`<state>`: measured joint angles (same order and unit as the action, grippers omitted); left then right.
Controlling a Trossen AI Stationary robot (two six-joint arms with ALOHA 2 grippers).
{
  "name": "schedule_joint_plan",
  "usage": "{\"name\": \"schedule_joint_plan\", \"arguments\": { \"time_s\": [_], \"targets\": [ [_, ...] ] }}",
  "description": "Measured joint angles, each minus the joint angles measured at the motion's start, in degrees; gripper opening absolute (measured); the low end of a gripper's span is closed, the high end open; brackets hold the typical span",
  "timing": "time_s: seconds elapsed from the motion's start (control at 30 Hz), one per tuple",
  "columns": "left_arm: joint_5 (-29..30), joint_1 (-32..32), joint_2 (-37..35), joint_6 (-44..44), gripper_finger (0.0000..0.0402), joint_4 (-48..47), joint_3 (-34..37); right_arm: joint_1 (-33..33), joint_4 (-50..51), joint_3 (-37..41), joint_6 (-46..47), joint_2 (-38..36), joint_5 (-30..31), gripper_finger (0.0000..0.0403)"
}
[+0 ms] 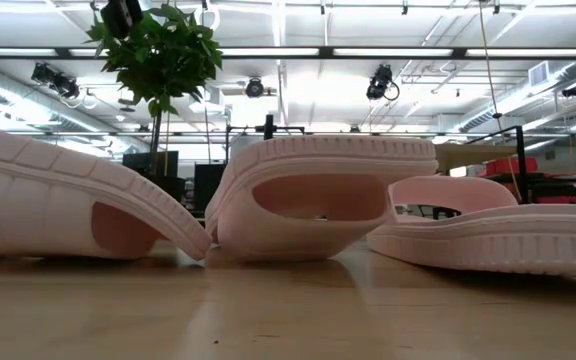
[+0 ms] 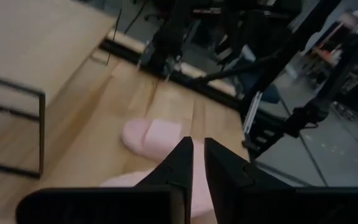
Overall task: Pick and place slides into the shelf
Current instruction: Put the right pink slide on the shelf
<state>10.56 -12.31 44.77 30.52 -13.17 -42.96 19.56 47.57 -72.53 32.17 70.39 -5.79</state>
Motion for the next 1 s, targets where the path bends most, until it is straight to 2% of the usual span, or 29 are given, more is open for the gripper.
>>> {"name": "schedule_joint_plan", "arguments": {
  "time_s": [0.1,0.27,0.37,0.47,0.73,1.0],
  "targets": [
    [0.2,-0.7,2.4,0.5,0.0047,-0.5,0.0,1.7,-1.0,4.7,1.9,0.0,-0.2,0.0014],
    [0.2,-1.6,6.6,3.4,0.0037,-0.5,0.0,3.7,-5.8,14.7,10.6,0.0,-0.7,0.0014],
    [0.3,-2.2,8.1,4.9,0.0033,-0.5,0.0,4.0,-10.1,19.7,11.3,0.0,-3.3,0.0016],
    [0.3,-2.4,9.0,5.0,0.0034,-0.5,0.0,4.0,-13.4,22.9,11.0,0.0,-3.5,0.0025],
    [0.3,-2.4,8.9,4.8,0.0040,-0.5,0.0,2.8,-14.9,24.3,0.2,0.1,5.0,0.0078],
    [0.3,-2.4,8.9,4.8,0.0035,-0.9,0.0,-3.4,-15.6,24.3,-4.6,2.9,3.8,0.0162]
  ]
}}
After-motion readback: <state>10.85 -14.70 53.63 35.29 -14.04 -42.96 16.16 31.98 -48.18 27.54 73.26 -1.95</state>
